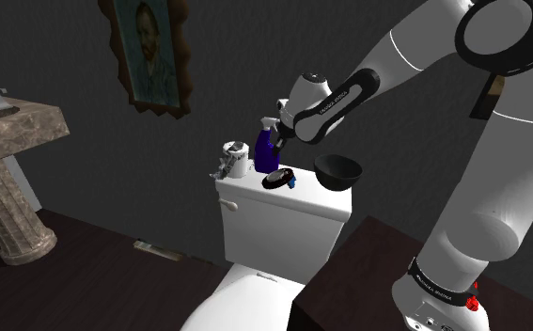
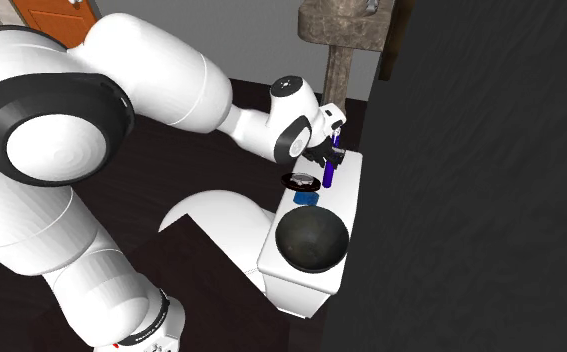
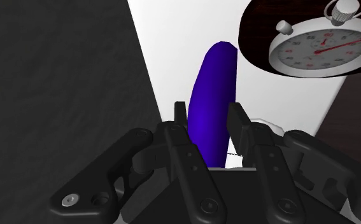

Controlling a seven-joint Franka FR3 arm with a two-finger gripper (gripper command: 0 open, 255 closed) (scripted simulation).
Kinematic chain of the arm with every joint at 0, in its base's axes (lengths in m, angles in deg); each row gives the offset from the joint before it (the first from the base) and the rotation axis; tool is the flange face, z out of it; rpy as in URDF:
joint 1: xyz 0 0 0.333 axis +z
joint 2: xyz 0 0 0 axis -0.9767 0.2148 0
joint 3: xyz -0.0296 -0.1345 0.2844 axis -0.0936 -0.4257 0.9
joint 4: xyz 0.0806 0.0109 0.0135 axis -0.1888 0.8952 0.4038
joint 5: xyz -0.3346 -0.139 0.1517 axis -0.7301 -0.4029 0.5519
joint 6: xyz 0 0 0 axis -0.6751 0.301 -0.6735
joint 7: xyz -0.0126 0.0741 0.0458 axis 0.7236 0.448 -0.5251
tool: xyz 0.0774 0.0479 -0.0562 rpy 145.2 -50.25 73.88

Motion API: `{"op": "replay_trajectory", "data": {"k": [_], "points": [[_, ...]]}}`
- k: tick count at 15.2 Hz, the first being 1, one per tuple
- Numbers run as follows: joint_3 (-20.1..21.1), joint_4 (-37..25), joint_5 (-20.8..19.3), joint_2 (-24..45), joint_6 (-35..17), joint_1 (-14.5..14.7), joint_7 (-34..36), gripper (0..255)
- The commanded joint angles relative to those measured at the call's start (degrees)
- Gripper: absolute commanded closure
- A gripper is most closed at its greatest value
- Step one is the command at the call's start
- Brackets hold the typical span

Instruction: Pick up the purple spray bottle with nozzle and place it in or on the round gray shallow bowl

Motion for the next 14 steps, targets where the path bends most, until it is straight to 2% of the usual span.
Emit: {"op": "replay_trajectory", "data": {"k": [1, 7, 14], "points": [[0.0, 0.0, 0.0, 0.0, 0.0, 0.0, 0.0, 255], [0.0, 0.0, 0.0, 0.0, 0.0, 0.0, 0.0, 255], [0.3, -1.6, 1.8, -3.7, 5.3, 0.2, -1.9, 255]]}}
